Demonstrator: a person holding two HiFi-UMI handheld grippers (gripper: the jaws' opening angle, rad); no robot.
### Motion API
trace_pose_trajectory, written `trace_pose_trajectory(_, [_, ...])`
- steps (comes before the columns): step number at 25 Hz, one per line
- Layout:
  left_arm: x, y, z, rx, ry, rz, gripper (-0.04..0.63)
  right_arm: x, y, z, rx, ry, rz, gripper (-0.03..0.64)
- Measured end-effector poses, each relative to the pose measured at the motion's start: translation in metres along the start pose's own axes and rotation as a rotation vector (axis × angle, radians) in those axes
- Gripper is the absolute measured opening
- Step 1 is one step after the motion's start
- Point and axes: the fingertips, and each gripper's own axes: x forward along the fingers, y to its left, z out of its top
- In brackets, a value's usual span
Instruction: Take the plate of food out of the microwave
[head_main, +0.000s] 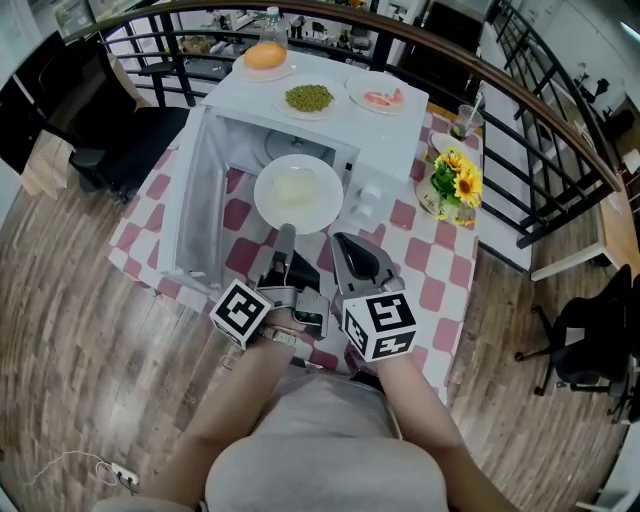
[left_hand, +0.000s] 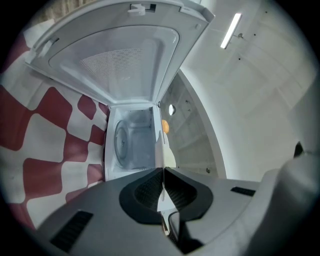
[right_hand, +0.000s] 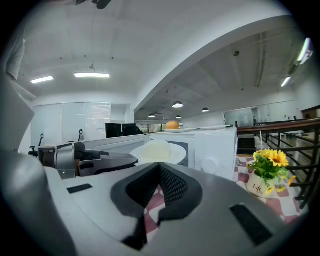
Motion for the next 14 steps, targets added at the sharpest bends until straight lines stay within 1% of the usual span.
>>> trace_pose_trajectory(8, [0.0011, -0.0019, -0.0003, -0.004, 0.000, -0.004, 0.012, 0.0006, -0.0023, -0.0017, 0.012, 0.002, 0.002, 0.025])
trace_pose_trajectory(12, [-0.0021, 0.0027, -0.0021, -0.010, 0.005, 0.028, 0.012, 0.0000, -0.0031, -0.0015, 0.013, 0.003, 0.003, 0.025])
trace_pose_trajectory(14, [-0.0022, 0.0013, -0.0033, -0.010, 0.008, 0.028, 0.012, -0.0005, -0.0036, -0.0014, 0.012, 0.005, 0.003, 0.025])
